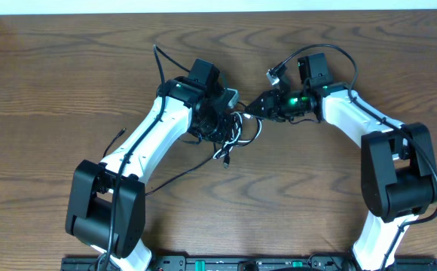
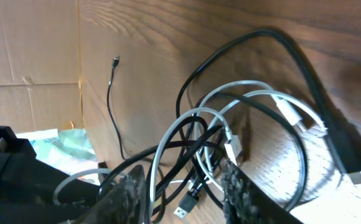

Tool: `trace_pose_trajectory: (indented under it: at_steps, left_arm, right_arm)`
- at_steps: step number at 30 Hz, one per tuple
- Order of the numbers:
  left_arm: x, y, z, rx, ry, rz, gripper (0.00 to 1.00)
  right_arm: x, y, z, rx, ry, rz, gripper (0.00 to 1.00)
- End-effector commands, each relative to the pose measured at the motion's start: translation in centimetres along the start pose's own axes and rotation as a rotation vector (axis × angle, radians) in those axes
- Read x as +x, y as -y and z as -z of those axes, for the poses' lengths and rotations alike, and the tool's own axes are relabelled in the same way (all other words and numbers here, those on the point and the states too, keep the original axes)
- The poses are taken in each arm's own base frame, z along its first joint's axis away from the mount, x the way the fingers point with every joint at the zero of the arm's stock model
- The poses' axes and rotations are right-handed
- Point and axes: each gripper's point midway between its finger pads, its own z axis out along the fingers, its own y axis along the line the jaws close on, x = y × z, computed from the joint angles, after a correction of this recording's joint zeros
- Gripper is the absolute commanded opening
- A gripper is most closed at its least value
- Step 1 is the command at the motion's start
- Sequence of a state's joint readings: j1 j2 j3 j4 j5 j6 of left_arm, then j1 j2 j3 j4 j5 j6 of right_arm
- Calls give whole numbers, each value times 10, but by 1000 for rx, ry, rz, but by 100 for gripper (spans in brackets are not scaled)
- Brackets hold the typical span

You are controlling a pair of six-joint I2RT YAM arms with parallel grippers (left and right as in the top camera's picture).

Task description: Untangle cables

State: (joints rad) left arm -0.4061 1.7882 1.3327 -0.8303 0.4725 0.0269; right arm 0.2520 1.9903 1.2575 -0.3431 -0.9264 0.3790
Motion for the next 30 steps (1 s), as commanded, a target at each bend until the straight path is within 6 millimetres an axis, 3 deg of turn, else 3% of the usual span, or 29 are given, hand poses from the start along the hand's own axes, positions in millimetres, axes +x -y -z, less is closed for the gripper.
trace_pose_trajectory:
  at_steps: [1,6,12,16,17,23,30]
  left_arm:
    - [-1,-1,-1,4,-4,-1,8]
    - [-1,-7,-1,-32,-3,4,8]
    - [2,-35,2,-195,-4,90,8]
    - [-2,-32,8,-194,18,82,8]
    - [-4,-31,10,-193,31,78,8]
    - [-22,-21,44,-213,155,46,8]
    - [-51,2,110,-223,424,-21,8]
  right_arm:
    - [6,-12,-7,-20,-25,23,33]
    - [14,-14,-18,7,-46,35,27]
    - [20,6,-26,166,-43,26,22]
    - [23,19,-29,261,-35,29,2]
    - [23,21,-28,277,-35,33,1]
    - [22,41,-20,386,-22,37,1]
    - [23,67,-6,545,-9,36,1]
